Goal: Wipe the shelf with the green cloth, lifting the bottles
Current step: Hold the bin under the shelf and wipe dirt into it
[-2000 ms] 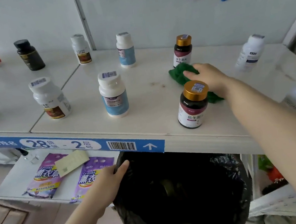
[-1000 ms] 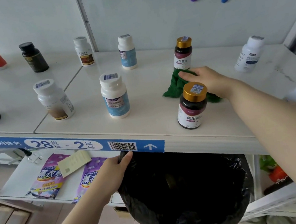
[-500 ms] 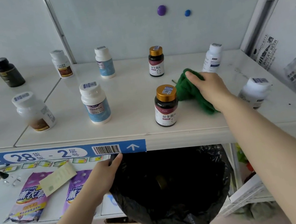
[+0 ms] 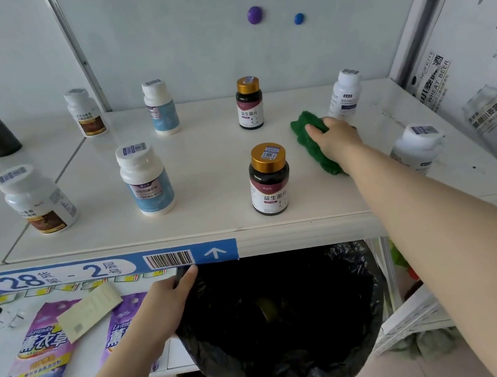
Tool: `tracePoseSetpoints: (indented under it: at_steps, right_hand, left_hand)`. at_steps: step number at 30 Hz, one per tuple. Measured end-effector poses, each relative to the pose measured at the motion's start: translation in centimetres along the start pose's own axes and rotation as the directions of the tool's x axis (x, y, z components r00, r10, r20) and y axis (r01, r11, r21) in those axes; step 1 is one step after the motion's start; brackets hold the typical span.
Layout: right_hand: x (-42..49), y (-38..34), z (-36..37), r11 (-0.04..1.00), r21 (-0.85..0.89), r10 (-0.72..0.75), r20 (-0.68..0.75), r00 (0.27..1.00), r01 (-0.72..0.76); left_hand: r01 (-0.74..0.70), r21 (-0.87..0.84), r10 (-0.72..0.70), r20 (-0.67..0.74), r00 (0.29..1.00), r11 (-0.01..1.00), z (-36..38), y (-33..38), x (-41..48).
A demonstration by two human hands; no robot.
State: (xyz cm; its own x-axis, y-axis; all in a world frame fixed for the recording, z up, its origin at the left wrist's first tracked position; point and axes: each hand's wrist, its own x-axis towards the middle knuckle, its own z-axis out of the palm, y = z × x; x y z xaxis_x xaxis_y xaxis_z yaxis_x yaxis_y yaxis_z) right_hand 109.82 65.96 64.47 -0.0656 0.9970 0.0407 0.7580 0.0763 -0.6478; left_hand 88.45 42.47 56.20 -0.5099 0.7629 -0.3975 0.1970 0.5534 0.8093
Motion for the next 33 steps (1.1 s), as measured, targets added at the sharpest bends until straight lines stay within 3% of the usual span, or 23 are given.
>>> tracePoseSetpoints:
  at_steps: [12, 22, 26, 28, 31, 33]
  right_hand:
    - [-6.6, 1.2, 0.6, 0.985, -0.074, -0.157, -0.049, 0.986, 0.153]
    - [-15.3, 1.7, 0.7, 0.968, -0.186, -0.209, -0.238, 0.949, 0.167]
    - [-19.7, 2.5, -0.1, 0.981, 0.057, -0.176, -0.139, 0.975, 0.185]
    - [-21.1, 3.6, -0.8, 0.972, 0.064, -0.217, -0.136, 0.966, 0.228]
    - [-21.9, 5.4, -1.8, 0.983, 0.014, -0.183, 0.084, 0.98, 0.182]
    - [-21.8, 6.8, -2.8, 0.989, 0.065, -0.144, 0.127, 0.981, 0.136]
  left_hand:
    - [-0.048, 0.043, 0.046, 0.039, 0.998, 0.998, 0.8, 0.3, -0.7]
    - [-0.067, 0.104, 0.056, 0.099, 0.993, 0.992, 2.7, 0.7, -2.8]
    - [-0.098, 0.105, 0.085, 0.121, 0.989, 0.99, 3.9, 0.7, -3.8]
    - [-0.104, 0.116, 0.088, 0.131, 0.987, 0.988, 4.6, 0.7, -4.4]
    - [-0.117, 0.149, 0.093, 0.157, 0.983, 0.982, 6.1, 0.7, -5.0]
    - [-0.137, 0.18, 0.108, 0.162, 0.981, 0.974, 7.3, 0.8, -5.4]
